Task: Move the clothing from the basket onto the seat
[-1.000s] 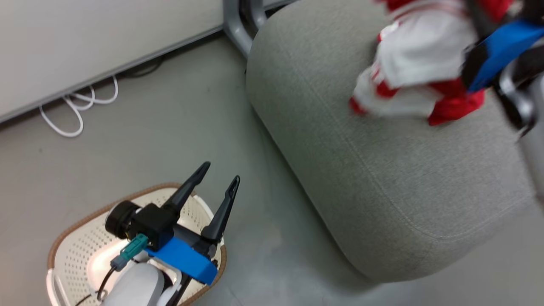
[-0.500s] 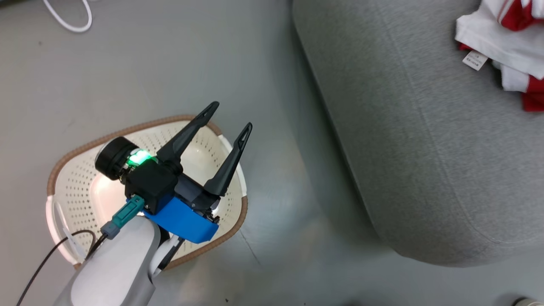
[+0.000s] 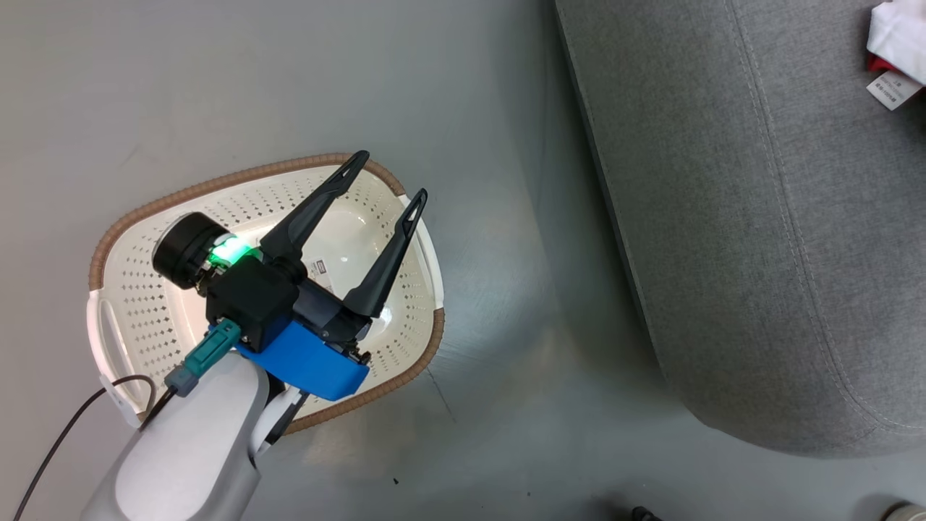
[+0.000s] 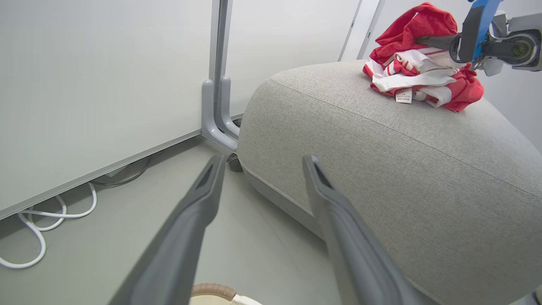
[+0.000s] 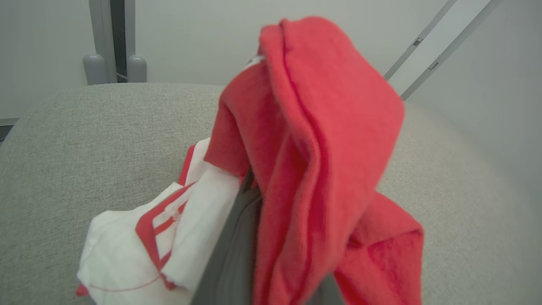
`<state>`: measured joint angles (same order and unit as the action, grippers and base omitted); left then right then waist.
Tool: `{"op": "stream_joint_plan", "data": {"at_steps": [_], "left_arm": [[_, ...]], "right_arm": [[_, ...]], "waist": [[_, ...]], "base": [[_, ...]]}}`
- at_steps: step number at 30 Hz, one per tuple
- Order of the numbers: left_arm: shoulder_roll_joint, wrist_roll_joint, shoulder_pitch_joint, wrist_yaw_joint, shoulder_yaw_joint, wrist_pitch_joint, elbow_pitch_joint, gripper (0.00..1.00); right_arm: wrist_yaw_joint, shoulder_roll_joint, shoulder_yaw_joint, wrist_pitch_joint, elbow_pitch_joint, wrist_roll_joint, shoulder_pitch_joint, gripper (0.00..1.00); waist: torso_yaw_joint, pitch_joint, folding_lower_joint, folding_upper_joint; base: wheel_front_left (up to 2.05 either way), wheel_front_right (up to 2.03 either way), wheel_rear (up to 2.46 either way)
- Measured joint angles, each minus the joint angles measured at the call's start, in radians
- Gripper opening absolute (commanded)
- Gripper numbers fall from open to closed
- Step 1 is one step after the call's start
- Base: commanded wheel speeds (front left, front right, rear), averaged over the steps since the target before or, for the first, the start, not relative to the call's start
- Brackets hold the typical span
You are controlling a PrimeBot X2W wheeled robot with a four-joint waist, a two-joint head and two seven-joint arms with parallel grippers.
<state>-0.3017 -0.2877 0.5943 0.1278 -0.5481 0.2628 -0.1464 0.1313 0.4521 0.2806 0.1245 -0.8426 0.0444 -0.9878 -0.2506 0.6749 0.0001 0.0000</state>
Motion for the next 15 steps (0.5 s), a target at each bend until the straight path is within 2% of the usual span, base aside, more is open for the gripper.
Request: {"op": "stream_joint_plan", "data": {"at_steps": [1, 2, 3, 4, 9, 15], "left_arm": [[0.001, 0.0, 0.0, 0.0, 0.001, 0.0, -0.002, 1.0], [0.002, 0.0, -0.001, 0.0, 0.002, 0.0, -0.006, 1.0], [0.003, 0.0, -0.002, 0.0, 0.005, 0.0, -0.008, 1.0], [0.005, 0.0, -0.003, 0.0, 0.009, 0.0, -0.011, 1.0], [0.035, -0.002, -0.029, 0.0, 0.027, 0.0, -0.032, 1.0], [0.094, -0.015, -0.11, 0.0, 0.061, 0.0, -0.065, 1.0]], "right_arm": [[0.0, -0.002, 0.002, 0.002, -0.008, 0.006, -0.003, 0.1], [0.0, -0.004, 0.005, 0.002, -0.017, 0.011, -0.009, 0.45], [0.0, -0.007, 0.01, 0.008, -0.022, 0.017, -0.014, 0.91], [0.0, -0.007, 0.011, 0.011, -0.026, 0.025, -0.017, 1.0], [0.0, -0.023, 0.014, 0.017, -0.066, 0.042, -0.02, 1.0], [0.0, -0.026, -0.004, 0.05, -0.08, 0.052, 0.051, 1.0]], "waist": [[0.0, -0.003, 0.0, 0.0], [-0.001, -0.008, 0.0, 0.0], [-0.002, -0.012, 0.0, 0.0], [-0.002, -0.018, 0.0, 0.0], [0.0, -0.064, -0.0001, 0.0], [0.016, -0.173, -0.0001, 0.0]], "base": [[0.0, 0.0, 0.0], [0.0, 0.0, 0.0], [0.0, 0.0, 0.0], [0.0, 0.0, 0.0], [0.0, 0.0, 0.0], [0.0, 0.0, 0.0]]}}
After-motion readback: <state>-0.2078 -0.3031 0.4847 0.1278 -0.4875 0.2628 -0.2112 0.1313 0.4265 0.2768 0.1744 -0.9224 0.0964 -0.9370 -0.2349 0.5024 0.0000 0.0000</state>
